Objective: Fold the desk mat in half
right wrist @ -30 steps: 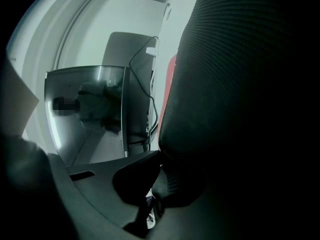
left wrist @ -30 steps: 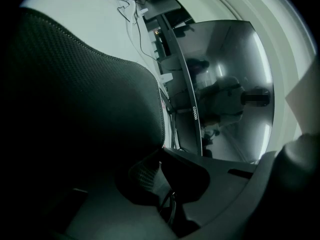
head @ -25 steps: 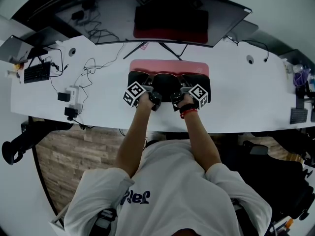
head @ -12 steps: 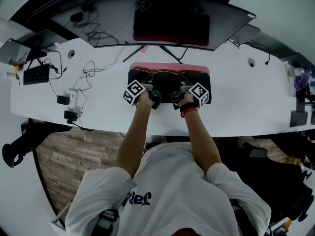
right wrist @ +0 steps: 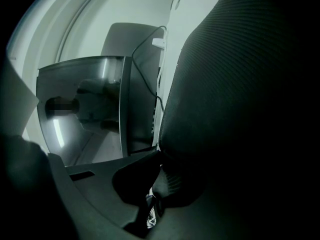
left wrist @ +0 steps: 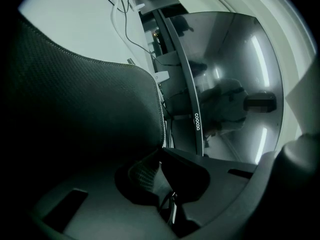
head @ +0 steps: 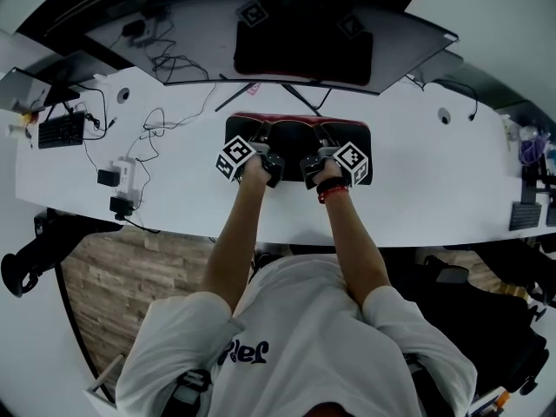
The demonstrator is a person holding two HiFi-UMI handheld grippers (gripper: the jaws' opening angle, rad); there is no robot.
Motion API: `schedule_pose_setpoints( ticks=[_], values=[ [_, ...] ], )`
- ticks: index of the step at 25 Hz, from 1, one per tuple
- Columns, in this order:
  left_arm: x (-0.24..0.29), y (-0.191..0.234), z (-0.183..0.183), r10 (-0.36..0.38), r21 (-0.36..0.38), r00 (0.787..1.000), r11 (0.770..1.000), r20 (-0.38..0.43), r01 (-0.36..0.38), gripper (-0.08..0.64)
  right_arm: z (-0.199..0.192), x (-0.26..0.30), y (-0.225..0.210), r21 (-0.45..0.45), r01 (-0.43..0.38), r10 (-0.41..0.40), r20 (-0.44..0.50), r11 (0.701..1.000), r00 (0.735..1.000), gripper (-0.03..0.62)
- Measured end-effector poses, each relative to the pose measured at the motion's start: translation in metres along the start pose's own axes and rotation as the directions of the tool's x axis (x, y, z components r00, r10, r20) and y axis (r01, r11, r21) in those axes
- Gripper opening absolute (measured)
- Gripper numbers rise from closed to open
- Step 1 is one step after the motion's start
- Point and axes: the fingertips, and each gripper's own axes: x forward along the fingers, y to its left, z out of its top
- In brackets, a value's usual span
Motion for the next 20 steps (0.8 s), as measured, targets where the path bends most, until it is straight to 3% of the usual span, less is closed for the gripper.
schedule_pose_setpoints(
  ticks=[12, 20],
  values=[
    [0.011, -0.006, 0.006, -0.044, -0.026, 0.999, 0.999, 0.002, 0.044, 0.060, 0.006, 0.012, 0.000, -0.001, 0.041, -0.041, -0.003, 0.999, 0.999, 0.051],
    [-0.009, -0.023, 0.010, -0.077, -0.008, 0.997, 0.997, 0.028, 0.078, 0.024, -0.003, -0.006, 0.032, -0.124, -0.010, 0.007, -0.022, 0.992, 1.000, 0.026]
  ],
)
